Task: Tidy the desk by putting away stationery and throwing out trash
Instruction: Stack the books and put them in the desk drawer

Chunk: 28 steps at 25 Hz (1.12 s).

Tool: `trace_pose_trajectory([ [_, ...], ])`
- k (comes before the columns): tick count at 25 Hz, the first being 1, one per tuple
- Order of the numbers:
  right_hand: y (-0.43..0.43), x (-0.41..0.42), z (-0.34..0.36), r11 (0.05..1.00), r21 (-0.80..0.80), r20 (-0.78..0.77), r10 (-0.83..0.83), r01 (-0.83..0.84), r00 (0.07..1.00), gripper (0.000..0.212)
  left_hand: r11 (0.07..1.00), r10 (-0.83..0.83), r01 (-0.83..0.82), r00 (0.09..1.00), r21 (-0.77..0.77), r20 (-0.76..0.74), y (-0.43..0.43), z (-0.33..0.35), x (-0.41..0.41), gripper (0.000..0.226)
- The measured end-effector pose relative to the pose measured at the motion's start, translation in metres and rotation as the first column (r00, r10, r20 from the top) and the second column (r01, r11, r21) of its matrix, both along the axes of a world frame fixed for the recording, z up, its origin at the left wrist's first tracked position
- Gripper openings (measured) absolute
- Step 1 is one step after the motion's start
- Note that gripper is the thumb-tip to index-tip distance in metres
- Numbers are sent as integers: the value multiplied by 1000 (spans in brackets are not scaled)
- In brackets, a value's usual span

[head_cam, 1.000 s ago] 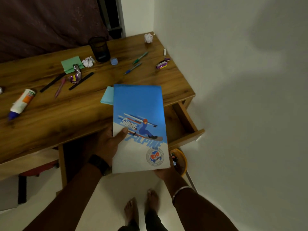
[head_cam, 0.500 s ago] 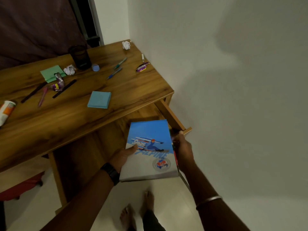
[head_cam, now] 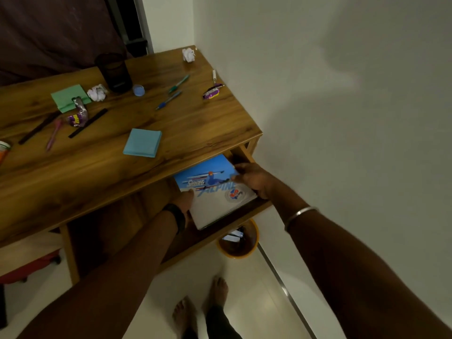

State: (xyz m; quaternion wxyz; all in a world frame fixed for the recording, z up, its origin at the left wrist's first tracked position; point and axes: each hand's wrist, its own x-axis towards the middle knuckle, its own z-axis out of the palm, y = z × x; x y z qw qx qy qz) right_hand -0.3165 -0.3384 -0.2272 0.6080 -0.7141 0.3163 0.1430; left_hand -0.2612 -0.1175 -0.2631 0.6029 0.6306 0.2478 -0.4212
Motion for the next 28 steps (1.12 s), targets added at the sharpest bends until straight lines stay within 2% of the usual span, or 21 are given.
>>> trace_pose_trajectory([
  [2,-12,20,-13,974,-204,-22,98,-101,995,38,996,-30,29,1000,83,1,-13,-11,10,40],
  [3,-17,29,-17,924,-334,-80,170,-187,982,41,989,-75,71,997,133,22,-19,-18,13,43],
  [5,-21,40,-27,746,-545,-222,311,-382,924,49,963,-172,157,984,218,49,-30,-30,16,52],
  [6,-21,41,-34,661,-590,-289,363,-464,885,57,945,-223,199,972,259,67,-33,-39,16,55],
  [8,-13,36,-43,552,-624,-375,410,-554,831,72,905,-318,279,945,322,77,-38,-53,15,62],
  [9,-8,33,-47,515,-642,-402,404,-568,822,72,874,-363,307,928,377,88,-39,-66,18,65],
  [12,1,25,-57,424,-720,-403,389,-549,828,53,782,-487,356,861,511,147,-39,-107,31,63],
  [14,5,25,-53,353,-739,-441,389,-573,809,34,780,-487,336,856,528,174,-45,-69,23,58],
  [16,6,22,-47,240,-729,-526,403,-641,749,27,759,-530,347,820,551,214,-53,-51,14,58],
  [17,5,18,-46,210,-727,-542,409,-654,734,24,720,-579,366,785,590,218,-58,-47,10,63],
  [19,3,7,-44,215,-725,-536,421,-654,732,16,677,-642,407,734,614,222,-61,-48,4,71],
  [20,2,3,-42,199,-720,-549,421,-664,722,19,689,-641,428,736,585,216,-59,-50,3,71],
  [22,6,-4,-40,162,-722,-556,443,-673,703,28,736,-624,465,748,493,226,-46,-53,2,59],
  [23,12,-7,-39,191,-729,-505,499,-657,705,30,744,-633,494,737,450,238,-38,-45,-3,51],
  [26,42,-18,-32,356,-683,-244,712,-638,658,24,702,-706,522,598,484,379,-11,-12,-27,38],
  [28,58,-29,-28,362,-689,-110,804,-627,585,29,637,-769,489,448,595,456,18,-1,-42,44],
])
